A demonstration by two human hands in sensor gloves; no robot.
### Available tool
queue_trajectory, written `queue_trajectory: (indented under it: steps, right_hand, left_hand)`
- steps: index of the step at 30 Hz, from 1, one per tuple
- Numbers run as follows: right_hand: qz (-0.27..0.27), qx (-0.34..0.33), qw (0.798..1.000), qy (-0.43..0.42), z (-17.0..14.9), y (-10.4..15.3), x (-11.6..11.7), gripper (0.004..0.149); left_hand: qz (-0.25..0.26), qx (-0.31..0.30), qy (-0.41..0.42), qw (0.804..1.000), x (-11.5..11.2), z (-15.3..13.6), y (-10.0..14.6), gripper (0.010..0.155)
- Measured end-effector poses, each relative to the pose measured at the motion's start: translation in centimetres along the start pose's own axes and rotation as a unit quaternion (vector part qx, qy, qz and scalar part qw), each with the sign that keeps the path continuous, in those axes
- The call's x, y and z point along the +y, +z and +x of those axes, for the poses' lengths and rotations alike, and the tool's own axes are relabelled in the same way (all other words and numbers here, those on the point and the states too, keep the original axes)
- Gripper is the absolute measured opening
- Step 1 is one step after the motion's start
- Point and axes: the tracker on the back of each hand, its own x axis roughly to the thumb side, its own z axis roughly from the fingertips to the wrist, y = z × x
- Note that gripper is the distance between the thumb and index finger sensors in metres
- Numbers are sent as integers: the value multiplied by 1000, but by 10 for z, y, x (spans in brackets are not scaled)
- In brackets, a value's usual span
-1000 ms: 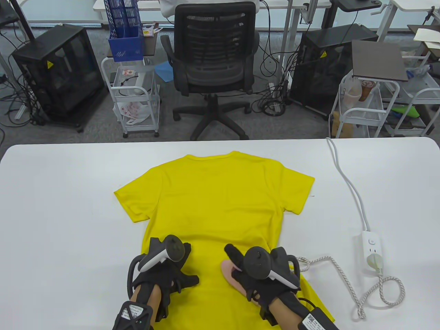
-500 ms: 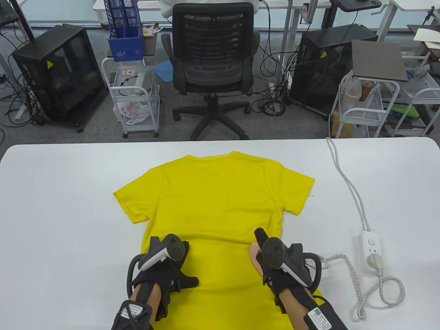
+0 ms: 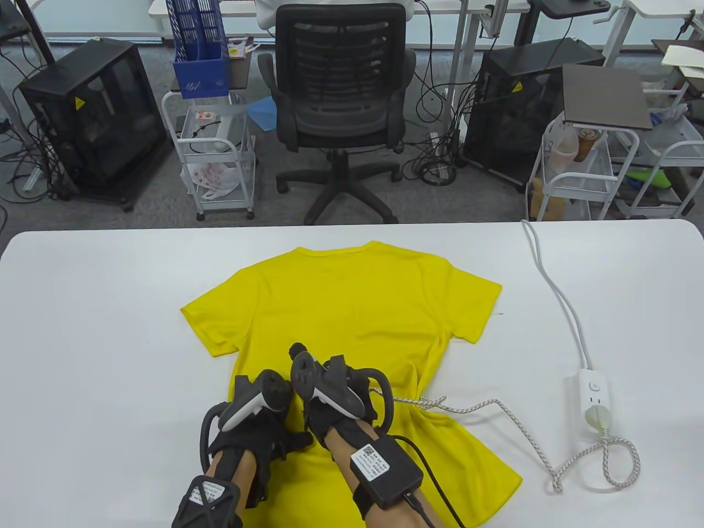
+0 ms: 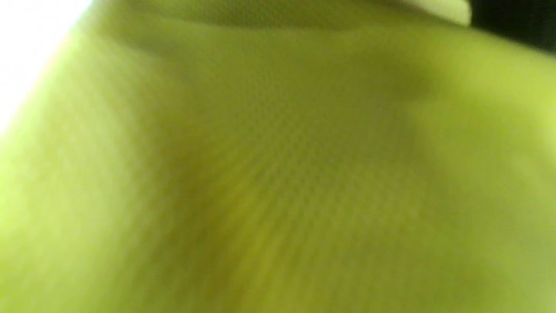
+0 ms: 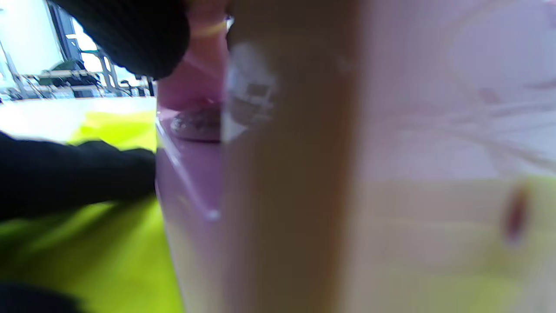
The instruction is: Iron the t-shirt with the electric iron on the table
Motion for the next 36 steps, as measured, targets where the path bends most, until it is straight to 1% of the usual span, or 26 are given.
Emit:
queue_trajectory:
  steps: [1, 2, 3, 4, 6, 7, 9, 11, 14, 15, 16, 17, 20, 21, 22, 23, 24, 25, 27, 28, 29, 30, 32, 34, 35, 36]
  right_hand:
    - [-15, 19, 1000, 12, -6, -4, 3, 67]
    - [-27, 19, 999, 8, -12, -8, 3, 67]
    - [-32, 53, 998, 0, -27, -14, 3, 67]
    - [-32, 72, 997, 15, -37, -15, 3, 66]
    - [-42, 118, 991, 38, -68, -19, 0, 66]
    - [-43, 154, 987, 27, -94, -19, -1, 66]
    - [-44, 192, 980, 8, -124, -16, -4, 66]
    - [-35, 213, 976, -10, -143, -13, -6, 66]
    - [-41, 235, 969, 69, -170, -3, -8, 66]
    - [-55, 229, 969, 67, -179, 1, -9, 66]
    - [-50, 232, 970, 48, -188, 6, -9, 66]
    - [-49, 229, 972, 38, -190, 9, -10, 66]
    - [-67, 174, 982, 42, -189, 22, -17, 66]
    - [-75, 149, 986, 24, -185, 27, -19, 66]
    - [-78, 122, 989, -3, -178, 34, -20, 66]
    - [-73, 100, 992, -24, -171, 39, -19, 66]
    - [-65, 74, 995, -35, -164, 42, -17, 66]
    - [-51, 41, 997, -33, -154, 47, -12, 66]
    - [-40, 17, 999, -12, -141, 54, -1, 65]
    - [-50, 13, 999, 13, -138, 57, 0, 66]
    - [-74, 0, 996, 40, -139, 58, 0, 65]
    - [-67, 3, 997, 45, -142, 59, 0, 66]
    - [-61, 38, 996, 45, -160, 58, -1, 66]
    - [-67, 87, 993, 48, -185, 56, -2, 66]
    - [-66, 105, 991, 44, -193, 56, -3, 66]
    - [-64, 114, 991, 21, -202, 57, -4, 66]
  left_hand:
    - [-1, 1, 1, 1000, 0, 0, 0, 103]
    - [-2, 1, 2, 1000, 0, -1, 0, 104]
    - [-3, 2, 1, 1000, 0, -1, 0, 105]
    - [-4, 4, 1, 1000, 0, -2, 0, 106]
    - [-6, 3, 3, 1000, 0, -3, 0, 106]
    - [-7, 3, 4, 1000, 1, -3, 0, 107]
    - [-8, 3, 1, 1000, 1, -3, 0, 108]
    - [-9, 3, 0, 1000, 1, -2, 0, 109]
    - [-11, 4, 7, 1000, 1, -4, 0, 110]
    - [-11, 4, 8, 1000, 1, -4, -1, 110]
    - [-12, 3, 9, 1000, 1, -4, -1, 110]
    - [-12, 3, 7, 1000, 2, -3, 0, 110]
    - [-3, -2, -12, 1000, 3, 3, 3, 107]
    - [6, -6, -18, 1000, 4, 6, 4, 106]
    - [11, -20, -21, 1000, 4, 10, 6, 105]
    - [14, -48, -16, 999, 3, 14, 6, 104]
    - [15, -59, -11, 998, 2, 17, 7, 103]
    - [9, -58, -15, 998, 2, 19, 7, 103]
    - [11, -52, -26, 998, -1, 20, 6, 104]
    - [6, -48, -27, 998, -2, 19, 5, 104]
    - [-12, -41, -23, 999, -5, 16, 2, 105]
    - [-25, -41, -19, 999, -6, 15, 1, 106]
    - [-10, -42, -20, 999, -6, 13, 2, 107]
    - [-16, -40, -27, 999, -7, 14, 1, 108]
    - [-16, -41, -28, 999, -7, 15, 1, 108]
    - [-15, -41, -28, 999, -7, 14, 1, 108]
